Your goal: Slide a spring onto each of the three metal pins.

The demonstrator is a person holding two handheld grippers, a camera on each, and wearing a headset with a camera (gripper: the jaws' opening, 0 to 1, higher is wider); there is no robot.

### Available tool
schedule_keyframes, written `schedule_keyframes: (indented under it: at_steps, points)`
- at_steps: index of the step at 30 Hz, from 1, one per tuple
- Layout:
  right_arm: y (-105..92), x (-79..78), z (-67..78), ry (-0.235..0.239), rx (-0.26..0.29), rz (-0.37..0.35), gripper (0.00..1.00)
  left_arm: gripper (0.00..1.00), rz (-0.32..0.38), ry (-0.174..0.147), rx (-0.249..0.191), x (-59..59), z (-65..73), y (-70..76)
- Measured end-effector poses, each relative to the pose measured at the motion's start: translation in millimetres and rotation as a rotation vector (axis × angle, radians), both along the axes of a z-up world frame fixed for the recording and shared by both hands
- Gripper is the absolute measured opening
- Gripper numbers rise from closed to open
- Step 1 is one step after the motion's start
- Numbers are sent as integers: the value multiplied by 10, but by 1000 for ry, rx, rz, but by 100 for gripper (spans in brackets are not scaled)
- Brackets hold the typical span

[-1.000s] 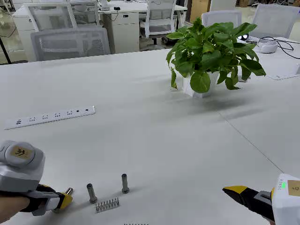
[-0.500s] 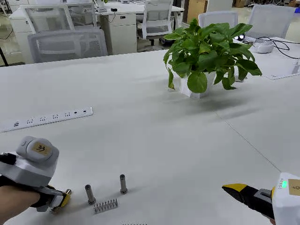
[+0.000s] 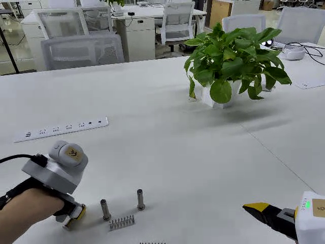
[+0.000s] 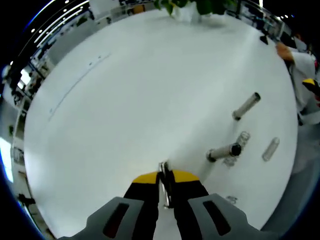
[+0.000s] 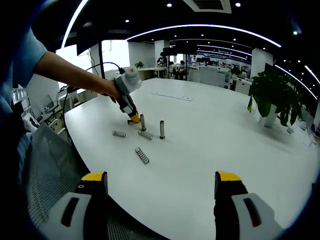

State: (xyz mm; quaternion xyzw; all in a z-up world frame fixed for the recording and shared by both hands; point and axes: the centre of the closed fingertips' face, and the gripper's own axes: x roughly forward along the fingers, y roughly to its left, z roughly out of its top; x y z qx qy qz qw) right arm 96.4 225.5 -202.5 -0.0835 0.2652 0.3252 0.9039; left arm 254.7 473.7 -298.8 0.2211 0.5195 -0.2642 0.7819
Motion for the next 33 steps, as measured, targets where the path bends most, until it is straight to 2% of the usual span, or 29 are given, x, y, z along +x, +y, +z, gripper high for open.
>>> schedule_keyframes:
  at_steps: [5, 8, 13, 14, 17, 19, 23, 33]
  points:
    - [-19, -22, 4, -3, -4, -4, 89, 9, 1, -5, 24, 2, -6, 5]
    - [-25, -35, 2, -3, -4, -6, 89, 9, 4, -15, 18, -3, -5, 23]
    - [-25, -32, 25, -7, 11, -15, 89, 8, 14, -76, -32, -20, -1, 40]
    - [-22, -32, 25, -7, 8, -12, 89, 8, 31, -85, -53, -15, 1, 45]
    - [-15, -41, 28, -8, -3, -2, 89, 8, 33, -93, -80, -6, 2, 63]
    - [-15, -46, 32, -5, -4, 1, 89, 8, 7, -103, -64, -11, -1, 91]
    - [-24, -42, 41, -6, -6, 0, 89, 8, 51, -103, -108, -18, 31, 155]
    - [72, -35, 5, -1, -2, 20, 89, 8, 97, -133, -191, -96, 266, 218]
